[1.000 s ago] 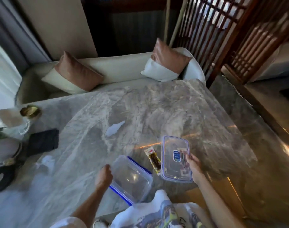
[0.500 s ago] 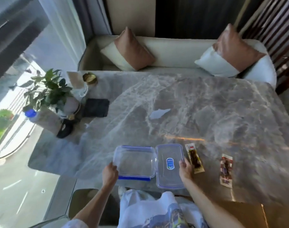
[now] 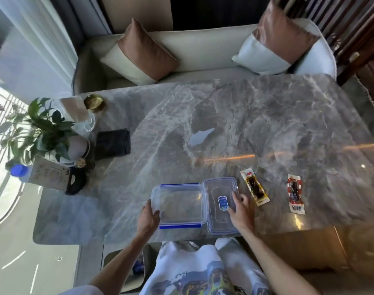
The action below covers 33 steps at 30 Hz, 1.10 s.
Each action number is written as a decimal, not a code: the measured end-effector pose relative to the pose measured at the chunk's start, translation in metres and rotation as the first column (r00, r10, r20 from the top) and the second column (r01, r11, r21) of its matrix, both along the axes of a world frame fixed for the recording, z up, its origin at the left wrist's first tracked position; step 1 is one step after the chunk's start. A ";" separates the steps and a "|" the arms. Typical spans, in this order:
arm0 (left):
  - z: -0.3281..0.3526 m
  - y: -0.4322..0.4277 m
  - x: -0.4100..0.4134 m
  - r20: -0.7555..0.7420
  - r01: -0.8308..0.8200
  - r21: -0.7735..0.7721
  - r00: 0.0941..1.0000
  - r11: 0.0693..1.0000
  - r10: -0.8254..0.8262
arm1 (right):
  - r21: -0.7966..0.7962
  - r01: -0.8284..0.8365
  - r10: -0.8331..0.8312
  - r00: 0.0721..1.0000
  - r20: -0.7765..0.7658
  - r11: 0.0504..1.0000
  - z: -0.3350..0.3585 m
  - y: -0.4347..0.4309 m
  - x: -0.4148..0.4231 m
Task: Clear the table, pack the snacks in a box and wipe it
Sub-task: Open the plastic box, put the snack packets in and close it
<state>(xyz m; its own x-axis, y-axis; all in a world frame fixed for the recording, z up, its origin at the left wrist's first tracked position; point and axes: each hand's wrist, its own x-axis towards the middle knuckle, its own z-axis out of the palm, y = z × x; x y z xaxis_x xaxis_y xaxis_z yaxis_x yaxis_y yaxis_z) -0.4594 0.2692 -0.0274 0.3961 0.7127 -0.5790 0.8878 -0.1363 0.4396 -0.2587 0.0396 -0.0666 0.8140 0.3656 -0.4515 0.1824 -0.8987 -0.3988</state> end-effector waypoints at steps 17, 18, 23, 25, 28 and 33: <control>0.013 -0.139 0.274 -0.057 0.029 0.005 0.998 1.000 -0.029 | 0.073 0.541 -0.546 0.834 0.079 0.838 0.017 -0.133 0.209; 0.009 -0.153 0.285 -0.056 0.022 -0.046 0.998 0.999 -0.025 | 0.045 0.542 -0.544 0.839 0.038 0.839 0.010 -0.141 0.212; -0.004 -0.204 0.314 -0.102 -0.147 -0.304 0.987 0.941 0.121 | -0.027 0.516 -0.515 0.849 -0.120 0.856 -0.009 -0.160 0.212; -0.008 -0.212 0.319 -0.149 -0.218 -0.333 0.973 0.917 0.177 | -0.090 0.491 -0.498 0.861 -0.105 0.867 -0.009 -0.164 0.208; -0.016 -0.217 0.325 -0.196 -0.242 -0.273 0.962 0.931 0.192 | -0.125 0.474 -0.485 0.871 -0.079 0.871 -0.008 -0.167 0.206; -0.025 -0.222 0.330 -0.222 -0.197 -0.178 0.963 0.964 0.156 | -0.149 0.465 -0.479 0.874 -0.077 0.873 -0.008 -0.170 0.206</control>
